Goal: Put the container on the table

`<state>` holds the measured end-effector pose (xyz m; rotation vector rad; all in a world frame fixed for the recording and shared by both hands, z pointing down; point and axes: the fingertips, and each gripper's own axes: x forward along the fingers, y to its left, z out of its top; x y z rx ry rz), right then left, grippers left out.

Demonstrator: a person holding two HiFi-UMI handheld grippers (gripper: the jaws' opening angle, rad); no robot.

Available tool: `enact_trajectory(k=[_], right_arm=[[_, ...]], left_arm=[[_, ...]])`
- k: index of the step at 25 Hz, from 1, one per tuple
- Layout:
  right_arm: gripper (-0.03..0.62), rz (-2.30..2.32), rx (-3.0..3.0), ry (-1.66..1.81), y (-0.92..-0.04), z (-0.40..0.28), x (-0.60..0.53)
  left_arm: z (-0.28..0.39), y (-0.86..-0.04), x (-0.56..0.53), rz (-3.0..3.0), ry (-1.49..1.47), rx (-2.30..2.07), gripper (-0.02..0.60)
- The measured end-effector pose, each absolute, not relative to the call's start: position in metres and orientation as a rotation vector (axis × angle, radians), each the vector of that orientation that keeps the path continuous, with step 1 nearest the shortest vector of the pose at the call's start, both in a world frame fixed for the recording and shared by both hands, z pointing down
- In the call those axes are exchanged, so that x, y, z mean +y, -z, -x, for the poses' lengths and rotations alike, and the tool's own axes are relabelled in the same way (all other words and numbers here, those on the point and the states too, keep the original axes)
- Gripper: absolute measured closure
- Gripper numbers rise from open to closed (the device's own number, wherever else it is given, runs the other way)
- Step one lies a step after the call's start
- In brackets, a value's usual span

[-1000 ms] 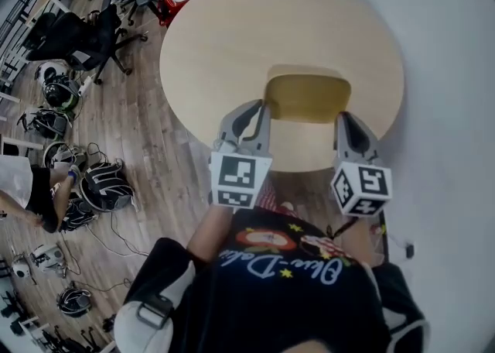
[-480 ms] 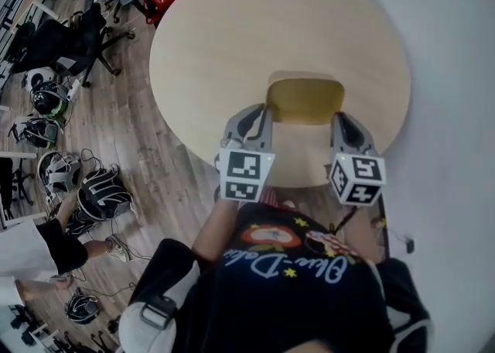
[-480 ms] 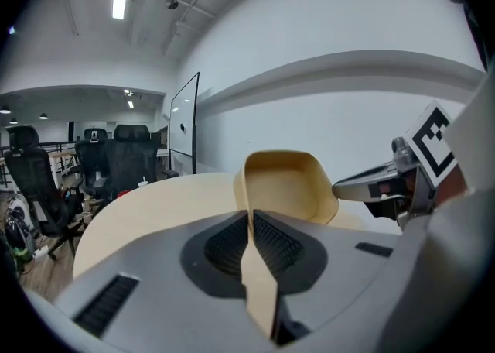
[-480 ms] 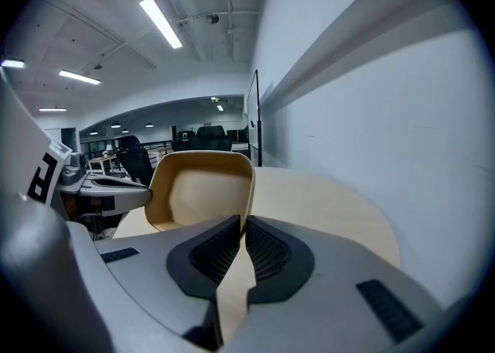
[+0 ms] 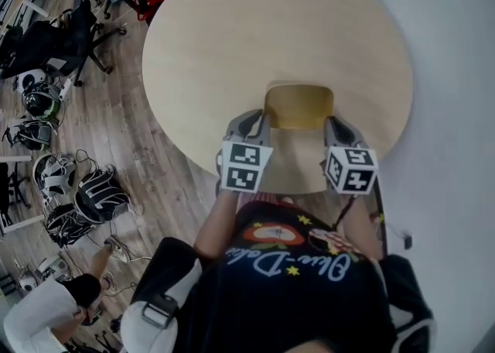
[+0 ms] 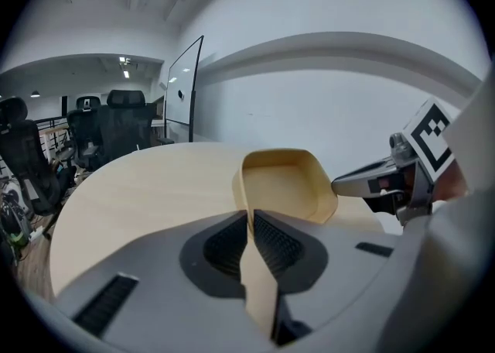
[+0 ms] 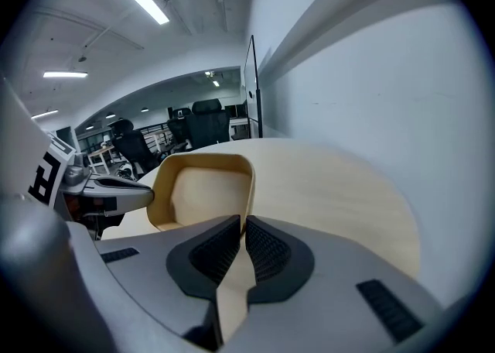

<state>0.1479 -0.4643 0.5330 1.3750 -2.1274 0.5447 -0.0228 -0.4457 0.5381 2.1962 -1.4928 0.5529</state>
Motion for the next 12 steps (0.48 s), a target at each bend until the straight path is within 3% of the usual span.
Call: enact_trajectory(k=[12], right_arm=[[0.571,-1.301,-2.016,-0.711,-0.578,-0.141,-0.477]], left_arm=[[0.027,-0.591,-0.461,-2.133,-0.716,-1.351,0.552]])
